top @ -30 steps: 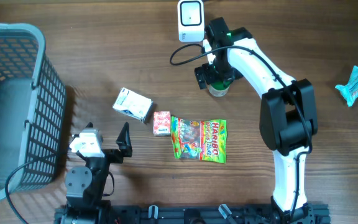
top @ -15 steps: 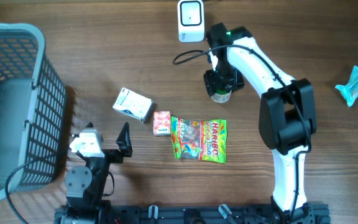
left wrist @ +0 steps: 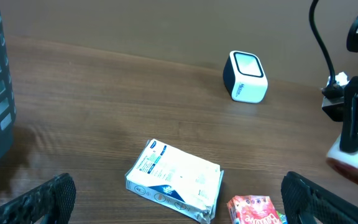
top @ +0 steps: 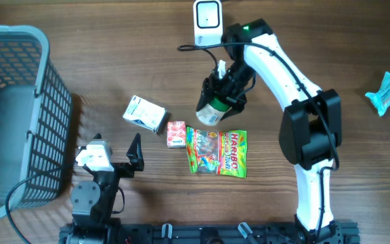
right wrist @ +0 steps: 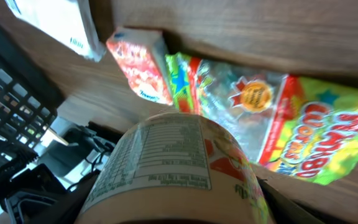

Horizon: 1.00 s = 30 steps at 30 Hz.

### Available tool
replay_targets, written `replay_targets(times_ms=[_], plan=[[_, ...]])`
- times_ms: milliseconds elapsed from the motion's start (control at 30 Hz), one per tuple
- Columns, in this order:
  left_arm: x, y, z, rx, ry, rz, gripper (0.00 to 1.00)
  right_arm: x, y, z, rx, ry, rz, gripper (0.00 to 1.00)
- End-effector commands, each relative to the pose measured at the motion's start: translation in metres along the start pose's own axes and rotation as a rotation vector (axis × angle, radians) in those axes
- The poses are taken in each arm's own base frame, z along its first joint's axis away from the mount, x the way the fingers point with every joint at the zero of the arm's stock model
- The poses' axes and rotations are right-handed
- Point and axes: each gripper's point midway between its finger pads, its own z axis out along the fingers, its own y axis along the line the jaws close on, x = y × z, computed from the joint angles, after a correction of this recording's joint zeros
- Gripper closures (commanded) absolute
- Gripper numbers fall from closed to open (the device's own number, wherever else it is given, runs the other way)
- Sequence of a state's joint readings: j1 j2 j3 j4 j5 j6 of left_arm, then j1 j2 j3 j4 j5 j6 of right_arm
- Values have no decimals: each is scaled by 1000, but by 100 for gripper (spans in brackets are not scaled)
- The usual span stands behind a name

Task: Scan the item barcode
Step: 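Lift the jar and hold its label toward the scanner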

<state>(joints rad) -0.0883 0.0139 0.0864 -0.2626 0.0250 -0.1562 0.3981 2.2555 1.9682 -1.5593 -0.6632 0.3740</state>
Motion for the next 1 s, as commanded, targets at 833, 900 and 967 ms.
replay_targets(times_ms=[833,900,967], plan=[[1,0,0,2,-2,-10,0,73,55,-48,62,-217,-323,52],[1,0,0,2,-2,-10,0,75,57,-72,96,-346,-360,51],[1,0,0,2,-2,-10,0,67,60,-104,142,-539,-387,51]])
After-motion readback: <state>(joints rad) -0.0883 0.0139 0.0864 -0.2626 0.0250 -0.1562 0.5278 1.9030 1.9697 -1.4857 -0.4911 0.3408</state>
